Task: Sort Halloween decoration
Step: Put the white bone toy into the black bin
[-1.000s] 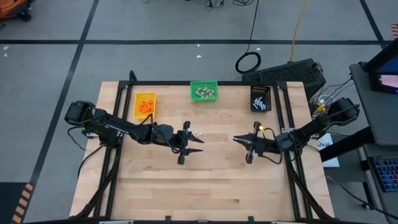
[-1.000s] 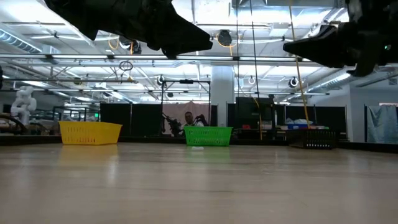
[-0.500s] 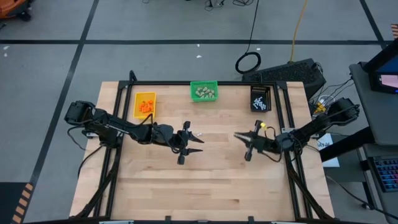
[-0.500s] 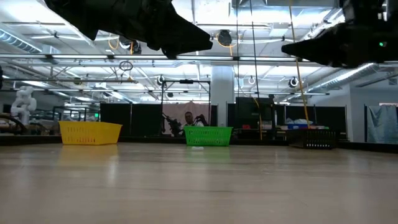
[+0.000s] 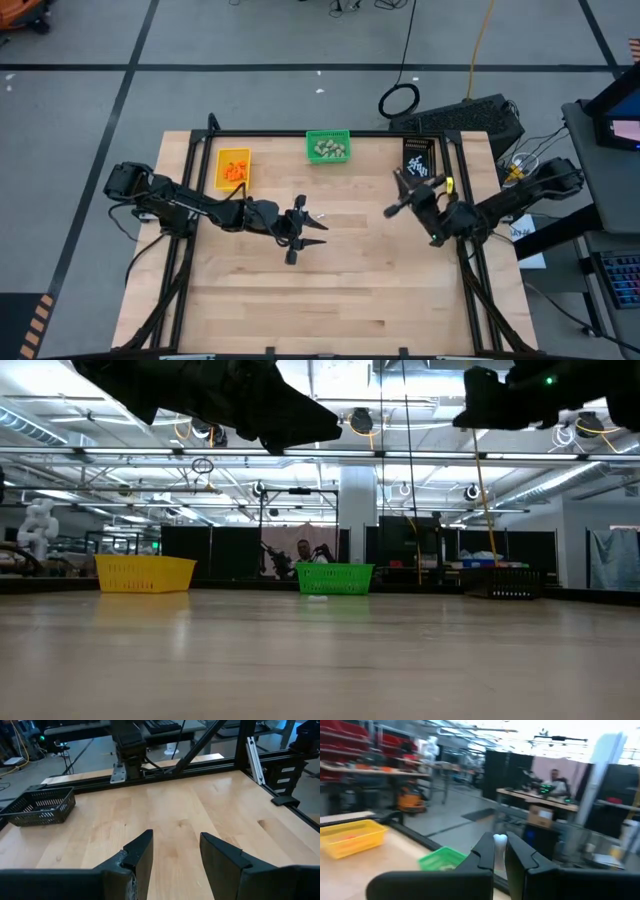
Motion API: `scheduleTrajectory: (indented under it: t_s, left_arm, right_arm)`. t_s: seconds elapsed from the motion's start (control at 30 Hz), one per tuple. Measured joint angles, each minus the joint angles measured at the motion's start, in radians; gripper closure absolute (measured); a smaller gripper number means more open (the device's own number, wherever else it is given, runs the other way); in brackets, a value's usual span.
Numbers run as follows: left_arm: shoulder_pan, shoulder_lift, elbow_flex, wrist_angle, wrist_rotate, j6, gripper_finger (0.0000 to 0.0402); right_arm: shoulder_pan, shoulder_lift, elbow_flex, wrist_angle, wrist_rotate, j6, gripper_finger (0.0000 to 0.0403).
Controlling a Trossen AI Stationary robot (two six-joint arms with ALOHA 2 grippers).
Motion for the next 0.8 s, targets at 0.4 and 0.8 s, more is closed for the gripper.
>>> scheduleTrajectory:
  t_s: [0.4,0.8]
  left_arm:
    - [-0.006,0.000,0.000,-0.003,0.000,0.001,0.0240]
    - [-0.006,0.000,0.000,0.009,0.001,0.004,0.0240]
  right_arm:
    - [-0.072,-0.152,0.097,-0.249,0.224,-0.033,0.0399]
    - [-0.341,-0.153,0.129,-0.674,-0.400,0.631,0.0399]
